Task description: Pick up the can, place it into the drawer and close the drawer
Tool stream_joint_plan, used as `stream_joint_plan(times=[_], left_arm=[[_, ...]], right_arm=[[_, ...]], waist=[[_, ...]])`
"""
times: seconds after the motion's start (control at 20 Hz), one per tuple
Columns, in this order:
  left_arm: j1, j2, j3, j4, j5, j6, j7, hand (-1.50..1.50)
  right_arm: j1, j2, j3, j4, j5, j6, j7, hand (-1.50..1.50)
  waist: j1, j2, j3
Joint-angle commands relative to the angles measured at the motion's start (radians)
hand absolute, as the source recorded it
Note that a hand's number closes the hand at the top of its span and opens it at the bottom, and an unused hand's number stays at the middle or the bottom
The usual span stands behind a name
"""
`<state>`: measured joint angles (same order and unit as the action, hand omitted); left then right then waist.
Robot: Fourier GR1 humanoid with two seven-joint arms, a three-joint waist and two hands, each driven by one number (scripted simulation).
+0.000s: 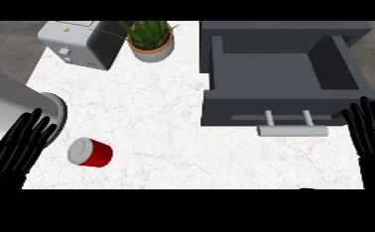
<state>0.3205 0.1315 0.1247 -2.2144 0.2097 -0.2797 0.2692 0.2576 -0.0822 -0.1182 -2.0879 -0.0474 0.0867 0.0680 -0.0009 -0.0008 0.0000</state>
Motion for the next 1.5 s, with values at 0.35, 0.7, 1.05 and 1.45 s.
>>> stream_joint_plan(times=[0.35, 0.7, 1.05, 1.45], left_arm=[[-0.105, -0.028, 0.013, 0.228, -0.078, -0.037, -0.108, -1.5], [0.005, -0.077, 0.006, 0.26, -0.156, -0.046, -0.259, -1.5], [-0.068, -0.046, 0.074, 0.446, -0.187, -0.052, -0.37, -1.5], [-0.08, -0.002, 0.126, 0.647, -0.225, -0.091, -0.529, -1.5]], right_arm=[[-0.044, -0.039, -0.124, 0.071, -0.076, 0.067, -0.038, -1.5], [-0.008, 0.027, -0.051, 0.027, 0.002, 0.049, -0.015, -1.5], [-0.007, 0.027, -0.082, 0.039, -0.014, 0.082, -0.032, -1.5], [0.049, 0.044, -0.095, 0.001, -0.014, 0.105, -0.059, -1.5]], waist=[[-0.001, 0.001, 0.0], [0.004, 0.0, 0.0], [0.001, 0.0, 0.0], [-0.002, 0.0, 0.0]])
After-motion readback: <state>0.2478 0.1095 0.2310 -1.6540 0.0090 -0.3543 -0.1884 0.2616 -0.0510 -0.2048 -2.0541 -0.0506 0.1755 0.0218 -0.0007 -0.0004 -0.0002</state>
